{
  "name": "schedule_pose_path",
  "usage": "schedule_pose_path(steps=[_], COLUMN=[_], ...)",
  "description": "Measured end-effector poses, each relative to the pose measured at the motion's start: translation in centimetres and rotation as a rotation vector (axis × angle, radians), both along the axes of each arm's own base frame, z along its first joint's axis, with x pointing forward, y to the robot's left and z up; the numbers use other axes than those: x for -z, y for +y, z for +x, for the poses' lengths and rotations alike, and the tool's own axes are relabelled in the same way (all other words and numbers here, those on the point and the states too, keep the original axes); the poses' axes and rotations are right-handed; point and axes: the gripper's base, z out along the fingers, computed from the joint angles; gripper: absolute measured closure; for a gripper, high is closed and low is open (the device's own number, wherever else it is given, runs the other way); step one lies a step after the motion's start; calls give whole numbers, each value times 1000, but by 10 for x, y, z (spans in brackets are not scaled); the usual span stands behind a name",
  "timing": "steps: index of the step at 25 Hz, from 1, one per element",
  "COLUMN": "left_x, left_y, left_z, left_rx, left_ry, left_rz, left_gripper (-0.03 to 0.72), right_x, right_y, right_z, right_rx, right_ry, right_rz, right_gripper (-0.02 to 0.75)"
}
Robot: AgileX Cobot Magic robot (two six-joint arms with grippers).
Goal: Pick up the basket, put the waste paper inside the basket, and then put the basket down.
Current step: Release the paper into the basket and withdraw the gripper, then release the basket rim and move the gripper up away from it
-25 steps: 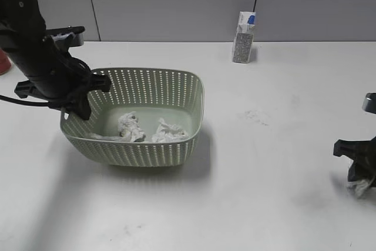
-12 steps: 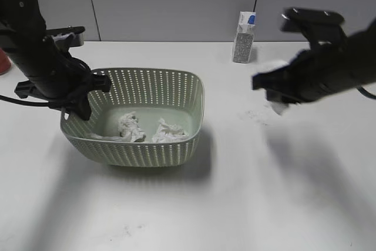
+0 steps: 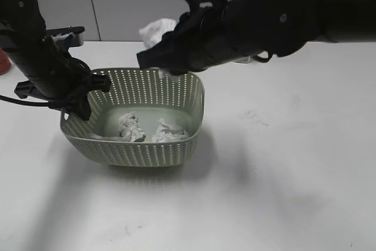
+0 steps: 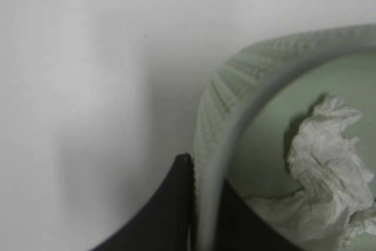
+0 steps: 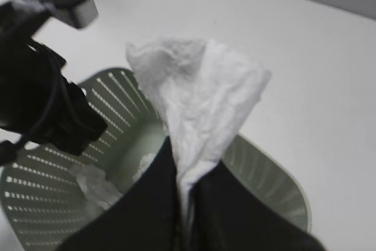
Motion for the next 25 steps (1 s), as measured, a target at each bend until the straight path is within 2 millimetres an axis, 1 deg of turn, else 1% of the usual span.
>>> schedule_pose_path(steps=[2, 4, 6, 7, 10, 11, 13, 14, 16, 17, 19, 21, 23, 25], left_x=[0, 0, 0, 0, 0, 0, 0, 0, 0, 0, 0, 0, -1, -1], left_y=[0, 0, 0, 0, 0, 0, 1, 2, 3, 4, 6, 7, 5, 2], left_z=[0, 0, 0, 0, 0, 0, 0, 0, 1, 1, 2, 3, 7, 18], left_rx=[0, -1, -1, -1, -2, -2, -4, -6, -11, -14, -18, -26, -29, -27], left_ry=[0, 0, 0, 0, 1, 1, 6, 7, 7, 8, 8, 5, 1, -1], left_rz=[0, -1, -1, -1, -2, -2, -1, -2, -2, -2, -2, -3, -6, -7], left_gripper=[687, 687, 687, 687, 687, 687, 687, 687, 687, 687, 687, 687, 687, 687], right_x=[13, 15, 10, 4, -17, -26, -41, -49, -60, -63, -66, -64, -60, -58], right_y=[2, 2, 4, 5, 0, -5, -24, -39, -74, -90, -129, -164, -199, -222], right_z=[1, 1, 2, 3, 14, 22, 39, 51, 70, 77, 89, 94, 94, 92], right_rx=[8, 11, 7, 4, 13, 27, 62, 91, 163, 189, 251, 301, 355, 384], right_ry=[46, 72, 94, 100, 143, 145, 148, 140, 164, 178, 234, 309, 410, 480], right_rz=[-18, -27, -39, -42, -79, -86, -134, -156, -208, -239, -302, -355, -403, -427], right_gripper=[415, 229, 125, 103, 90, 89, 90, 92, 101, 108, 122, 139, 147, 150])
